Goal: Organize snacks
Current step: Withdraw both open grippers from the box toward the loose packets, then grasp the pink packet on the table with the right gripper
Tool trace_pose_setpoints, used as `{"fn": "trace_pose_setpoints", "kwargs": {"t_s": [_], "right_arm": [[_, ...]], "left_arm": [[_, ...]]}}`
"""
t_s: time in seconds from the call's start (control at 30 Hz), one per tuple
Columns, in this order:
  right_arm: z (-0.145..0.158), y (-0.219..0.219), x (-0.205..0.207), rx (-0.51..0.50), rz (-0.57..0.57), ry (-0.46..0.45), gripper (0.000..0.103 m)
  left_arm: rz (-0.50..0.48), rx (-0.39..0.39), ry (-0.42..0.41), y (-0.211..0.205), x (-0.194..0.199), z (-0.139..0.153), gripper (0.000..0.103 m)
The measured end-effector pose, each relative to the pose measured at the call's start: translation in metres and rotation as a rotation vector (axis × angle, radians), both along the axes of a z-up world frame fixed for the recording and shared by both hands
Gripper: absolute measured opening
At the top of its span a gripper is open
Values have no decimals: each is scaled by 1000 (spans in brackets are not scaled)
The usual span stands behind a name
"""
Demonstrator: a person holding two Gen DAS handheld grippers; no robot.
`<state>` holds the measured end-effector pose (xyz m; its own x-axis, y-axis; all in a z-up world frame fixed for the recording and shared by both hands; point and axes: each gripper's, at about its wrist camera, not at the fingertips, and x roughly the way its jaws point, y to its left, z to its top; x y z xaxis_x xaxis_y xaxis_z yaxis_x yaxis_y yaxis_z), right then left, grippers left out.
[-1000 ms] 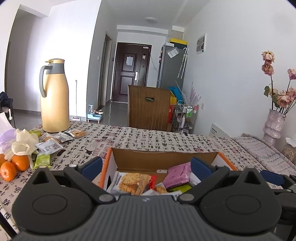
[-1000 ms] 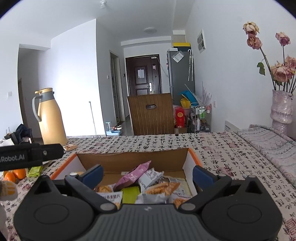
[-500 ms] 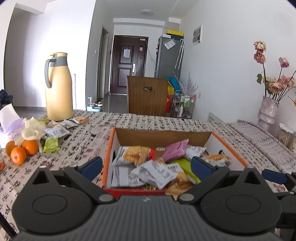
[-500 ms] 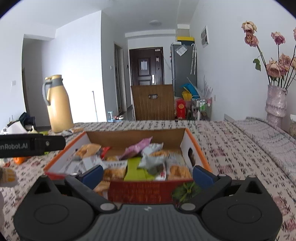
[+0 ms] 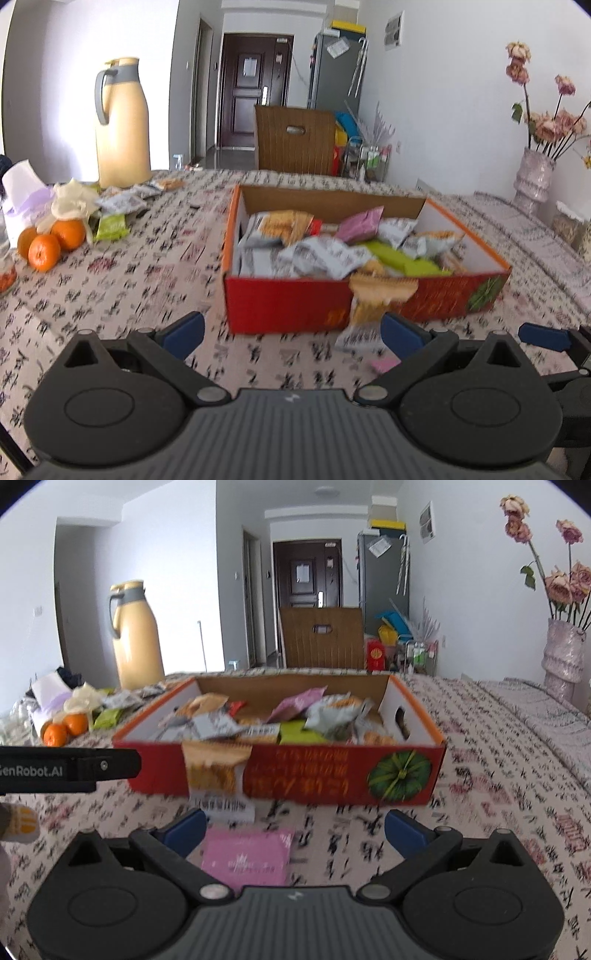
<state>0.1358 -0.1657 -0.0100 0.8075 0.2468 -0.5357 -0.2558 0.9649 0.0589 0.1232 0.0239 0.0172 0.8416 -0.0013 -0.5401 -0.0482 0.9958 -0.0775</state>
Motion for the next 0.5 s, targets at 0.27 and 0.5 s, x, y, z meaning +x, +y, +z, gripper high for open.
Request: {"fn": "trace_pose_setpoints", "kwargs": {"t_s": [0.27, 0.5], "right_arm": [[-19, 15, 4, -24, 36, 85, 103], [-29, 29, 14, -64, 35, 143, 103]], "left_arm": [[11, 6, 99, 12, -5, -24, 103], [32, 1, 135, 18, -6, -28, 103]]}}
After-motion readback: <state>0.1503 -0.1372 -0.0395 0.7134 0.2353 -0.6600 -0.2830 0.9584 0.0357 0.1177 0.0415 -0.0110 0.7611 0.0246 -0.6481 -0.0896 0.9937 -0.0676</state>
